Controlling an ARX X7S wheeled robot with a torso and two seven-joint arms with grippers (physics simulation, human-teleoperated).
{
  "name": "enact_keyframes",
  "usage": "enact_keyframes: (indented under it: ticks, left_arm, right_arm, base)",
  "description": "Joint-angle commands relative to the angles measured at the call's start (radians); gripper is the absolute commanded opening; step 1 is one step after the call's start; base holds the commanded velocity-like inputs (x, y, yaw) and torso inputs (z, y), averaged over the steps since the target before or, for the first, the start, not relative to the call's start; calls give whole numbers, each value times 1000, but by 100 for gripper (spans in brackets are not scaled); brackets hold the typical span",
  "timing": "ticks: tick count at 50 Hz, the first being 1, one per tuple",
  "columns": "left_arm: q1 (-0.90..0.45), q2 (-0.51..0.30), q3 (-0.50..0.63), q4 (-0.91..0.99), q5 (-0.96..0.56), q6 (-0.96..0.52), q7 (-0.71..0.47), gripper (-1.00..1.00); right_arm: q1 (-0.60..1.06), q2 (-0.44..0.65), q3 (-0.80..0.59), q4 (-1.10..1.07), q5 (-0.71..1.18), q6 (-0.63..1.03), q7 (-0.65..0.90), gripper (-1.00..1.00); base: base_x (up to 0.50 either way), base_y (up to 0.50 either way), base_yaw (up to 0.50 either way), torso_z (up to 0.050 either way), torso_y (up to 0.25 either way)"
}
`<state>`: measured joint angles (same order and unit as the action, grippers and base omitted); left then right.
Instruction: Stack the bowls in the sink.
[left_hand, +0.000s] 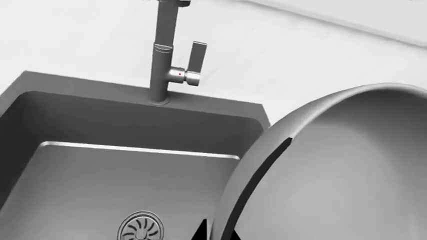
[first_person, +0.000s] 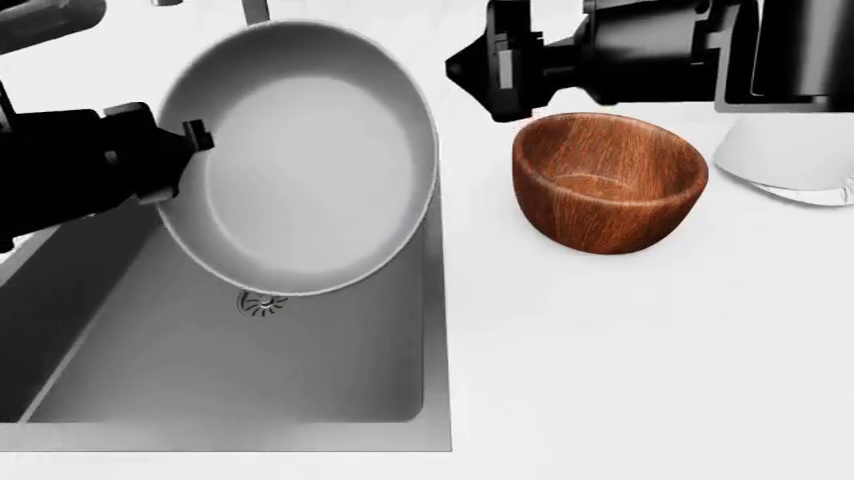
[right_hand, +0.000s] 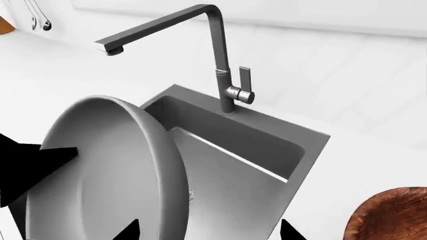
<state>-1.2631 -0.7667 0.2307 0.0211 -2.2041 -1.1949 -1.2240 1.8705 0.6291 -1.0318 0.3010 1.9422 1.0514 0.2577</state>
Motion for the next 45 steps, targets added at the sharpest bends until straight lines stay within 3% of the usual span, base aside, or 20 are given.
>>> enact_keyframes:
  ticks: [1, 9, 21, 45]
  left_arm:
    - [22, -128, 26, 64, -167, 49, -152, -100]
    - [106, -200, 14, 72, -198, 92, -174, -100]
    - [277, -232, -49, 31, -163, 202, -140, -100]
    - [173, -64, 111, -305, 117, 82, 94, -100]
  right_arm:
    - [-9, 1, 13, 13, -5, -23, -15, 100]
    - [-25, -1, 21, 11, -2, -40, -25, 100]
    - [-56, 8, 29, 9, 6, -64, -21, 100]
    - [-74, 23, 39, 4, 16, -81, -8, 100]
  base:
    - [0, 0, 0, 0, 0]
    - [0, 0, 0, 0, 0]
    - [0, 0, 0, 0, 1]
    - [0, 0, 0, 0, 0]
